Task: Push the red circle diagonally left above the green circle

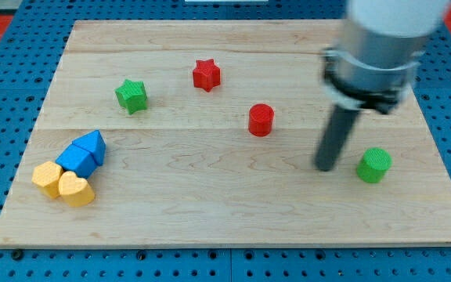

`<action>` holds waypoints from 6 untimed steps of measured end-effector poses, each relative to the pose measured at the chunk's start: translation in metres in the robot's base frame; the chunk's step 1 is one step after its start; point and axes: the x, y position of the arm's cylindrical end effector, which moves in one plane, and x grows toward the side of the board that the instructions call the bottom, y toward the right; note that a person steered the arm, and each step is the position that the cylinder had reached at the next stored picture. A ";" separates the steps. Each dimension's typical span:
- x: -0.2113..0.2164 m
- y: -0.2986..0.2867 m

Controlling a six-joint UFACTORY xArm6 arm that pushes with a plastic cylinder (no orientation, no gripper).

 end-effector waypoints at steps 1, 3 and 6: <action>-0.022 -0.092; -0.066 -0.044; -0.066 -0.061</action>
